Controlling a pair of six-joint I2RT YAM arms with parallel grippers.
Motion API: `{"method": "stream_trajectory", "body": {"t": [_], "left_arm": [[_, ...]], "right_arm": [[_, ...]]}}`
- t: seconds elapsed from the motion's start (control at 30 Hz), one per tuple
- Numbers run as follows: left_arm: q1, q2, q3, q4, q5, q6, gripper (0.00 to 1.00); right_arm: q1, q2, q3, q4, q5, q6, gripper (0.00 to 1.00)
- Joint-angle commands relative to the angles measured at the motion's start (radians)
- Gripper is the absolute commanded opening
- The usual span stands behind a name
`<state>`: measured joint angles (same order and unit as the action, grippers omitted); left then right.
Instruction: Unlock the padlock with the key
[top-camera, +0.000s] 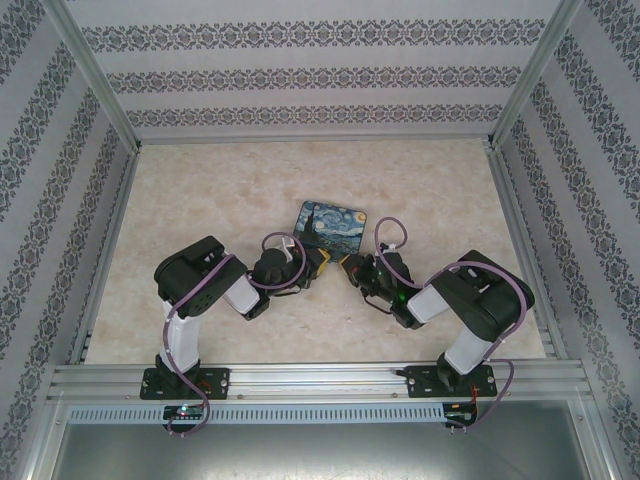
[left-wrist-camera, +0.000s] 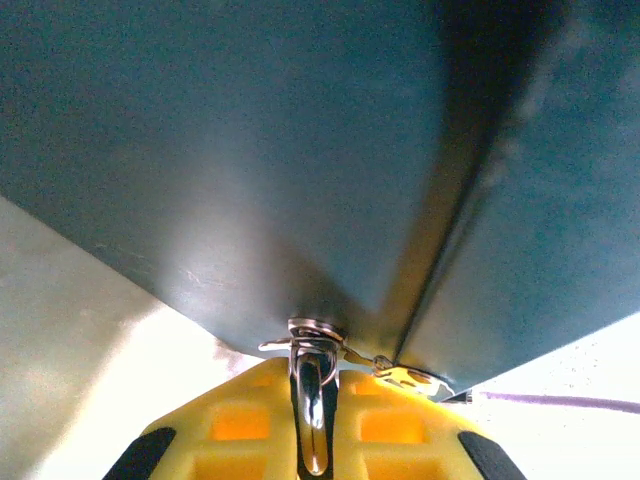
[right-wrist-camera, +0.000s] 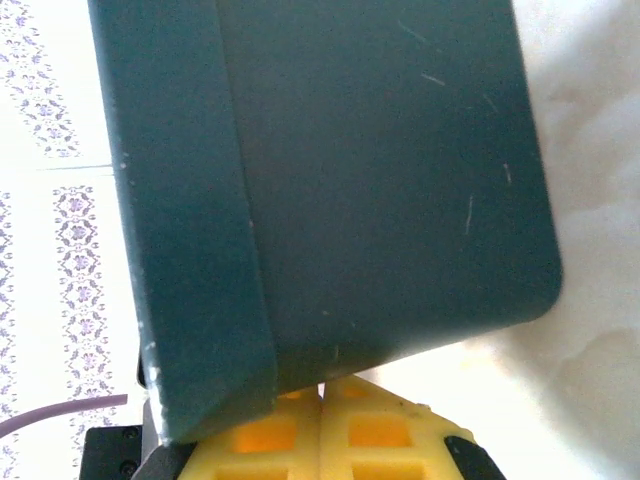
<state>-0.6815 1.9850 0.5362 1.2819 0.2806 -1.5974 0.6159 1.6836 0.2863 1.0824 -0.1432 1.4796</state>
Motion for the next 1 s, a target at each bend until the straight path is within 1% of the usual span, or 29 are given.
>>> {"method": "stream_trajectory", "body": {"t": [0.0, 0.1, 0.3, 0.8, 0.97], "left_arm": [[-0.032, -0.027, 0.004, 0.027, 0.044, -0.023, 0.00], [-0.032, -0.013, -0.005, 0.052, 0.014, -0.046, 0.00], [-0.032, 0.004, -0.010, 0.066, 0.001, -0.054, 0.00], [-0.032, 0.022, -0.016, 0.080, 0.021, -0.046, 0.00], [-0.032, 0.023, -0.019, 0.069, 0.023, -0.031, 0.00]], "right_arm": [[0.025, 0.019, -0.021, 0.031, -0.017, -0.008, 0.00], [0.024, 0.011, -0.031, 0.030, -0.001, -0.006, 0.00], [0.027, 0.005, -0.026, 0.028, 0.021, 0.002, 0.00], [0.027, 0.007, 0.010, 0.022, 0.038, 0.011, 0.00], [0.027, -0.022, 0.005, 0.005, 0.038, 0.005, 0.00]]}}
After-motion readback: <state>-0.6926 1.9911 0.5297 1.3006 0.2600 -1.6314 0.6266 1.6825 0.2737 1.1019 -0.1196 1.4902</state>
